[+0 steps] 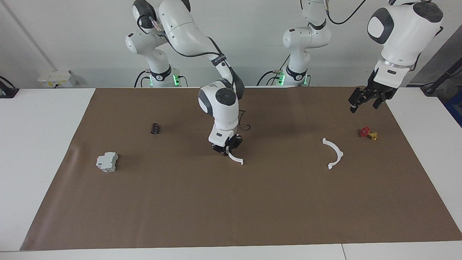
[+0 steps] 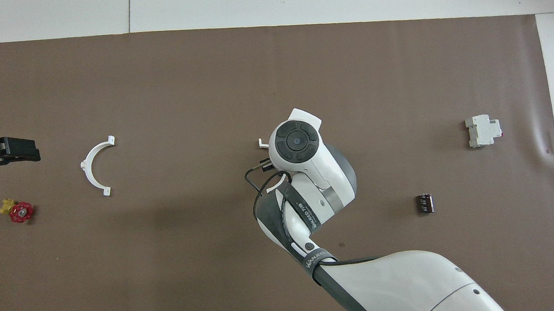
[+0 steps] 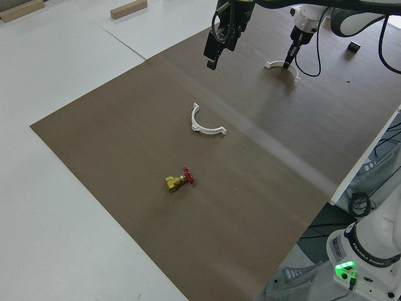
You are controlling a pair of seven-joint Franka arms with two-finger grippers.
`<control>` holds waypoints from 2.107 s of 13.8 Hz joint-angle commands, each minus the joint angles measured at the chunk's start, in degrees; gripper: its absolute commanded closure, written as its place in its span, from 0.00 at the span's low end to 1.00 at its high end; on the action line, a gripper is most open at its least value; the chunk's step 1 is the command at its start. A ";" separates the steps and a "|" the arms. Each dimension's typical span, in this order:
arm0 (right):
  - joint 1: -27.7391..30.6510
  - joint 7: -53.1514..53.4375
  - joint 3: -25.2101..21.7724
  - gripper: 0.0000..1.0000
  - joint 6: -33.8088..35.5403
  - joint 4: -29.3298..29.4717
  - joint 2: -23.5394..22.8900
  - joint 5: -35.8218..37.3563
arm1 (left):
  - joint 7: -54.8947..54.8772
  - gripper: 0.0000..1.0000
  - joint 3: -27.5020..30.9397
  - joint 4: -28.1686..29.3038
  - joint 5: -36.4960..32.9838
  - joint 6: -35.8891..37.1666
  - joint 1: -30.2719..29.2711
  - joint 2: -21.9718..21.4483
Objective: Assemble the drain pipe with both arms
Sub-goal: 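Carry the clamp half toward the table center with the right gripper, then release the clamp half while the left gripper grasps the other half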
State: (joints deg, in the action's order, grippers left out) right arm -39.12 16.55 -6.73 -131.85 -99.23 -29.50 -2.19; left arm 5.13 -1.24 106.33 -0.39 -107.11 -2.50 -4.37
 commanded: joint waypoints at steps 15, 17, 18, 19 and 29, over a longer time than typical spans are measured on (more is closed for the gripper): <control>0.09 6.74 -1.26 0.00 3.69 -0.09 6.63 1.58 | 10.07 0.00 -0.26 23.13 0.74 -38.17 -2.07 10.61; 4.12 6.65 -1.79 0.00 6.07 -0.09 10.32 1.23 | 13.74 0.00 -0.26 23.83 0.74 -37.64 -1.54 10.35; 7.01 6.56 -1.79 0.00 7.65 -0.09 12.08 1.23 | 14.29 0.00 -0.26 24.62 0.74 -38.08 -1.37 10.18; 9.83 6.39 -1.79 0.00 9.40 0.00 13.67 1.05 | 14.29 0.00 -0.26 25.41 0.74 -37.99 -1.37 9.83; 30.14 1.40 -1.88 0.00 30.85 -0.62 23.96 0.79 | 15.34 0.21 -0.26 26.65 0.74 -39.58 -0.32 10.44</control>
State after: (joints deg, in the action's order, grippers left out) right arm -11.79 20.20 -9.45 -102.96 -98.22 -7.78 -1.88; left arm 19.19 -1.71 131.57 -0.38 -145.02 -4.00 6.78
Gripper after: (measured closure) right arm 0.000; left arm 0.106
